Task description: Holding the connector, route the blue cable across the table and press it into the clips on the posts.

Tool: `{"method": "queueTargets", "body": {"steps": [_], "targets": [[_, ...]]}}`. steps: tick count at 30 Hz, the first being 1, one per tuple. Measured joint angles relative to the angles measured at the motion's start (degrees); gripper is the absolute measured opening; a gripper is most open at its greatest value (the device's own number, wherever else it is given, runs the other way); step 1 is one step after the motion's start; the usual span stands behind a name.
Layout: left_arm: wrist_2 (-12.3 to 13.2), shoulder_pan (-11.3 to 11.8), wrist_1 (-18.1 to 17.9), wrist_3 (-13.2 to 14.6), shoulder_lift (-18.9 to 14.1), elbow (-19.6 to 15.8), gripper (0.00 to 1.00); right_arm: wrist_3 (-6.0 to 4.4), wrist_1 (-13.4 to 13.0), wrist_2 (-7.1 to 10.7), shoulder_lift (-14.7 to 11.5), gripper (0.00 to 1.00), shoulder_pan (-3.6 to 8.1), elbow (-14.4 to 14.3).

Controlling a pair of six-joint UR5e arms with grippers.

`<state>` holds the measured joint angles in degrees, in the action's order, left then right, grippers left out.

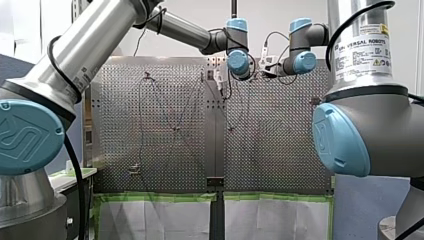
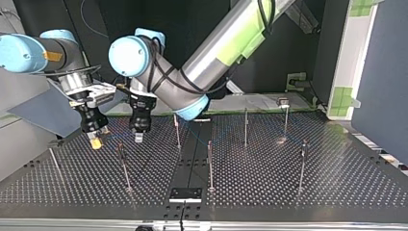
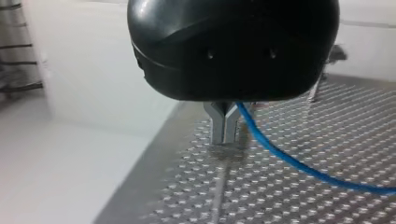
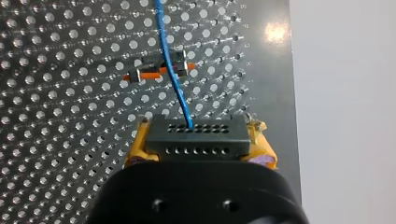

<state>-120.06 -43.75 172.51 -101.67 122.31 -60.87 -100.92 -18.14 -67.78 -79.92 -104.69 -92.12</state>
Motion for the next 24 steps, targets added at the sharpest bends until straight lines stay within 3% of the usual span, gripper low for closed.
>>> {"method": "queueTargets", "body": {"steps": [10,24], "targets": [[0.0,1.1,-2.8,0.0,4.0,0.0,0.01,0.0,0.0,0.0,0.0,0.0,0.0,0.0],[6.6,1.7,-8.7,-0.4,4.9,1.2,0.01,0.0,0.0,0.0,0.0,0.0,0.0,0.0]]}}
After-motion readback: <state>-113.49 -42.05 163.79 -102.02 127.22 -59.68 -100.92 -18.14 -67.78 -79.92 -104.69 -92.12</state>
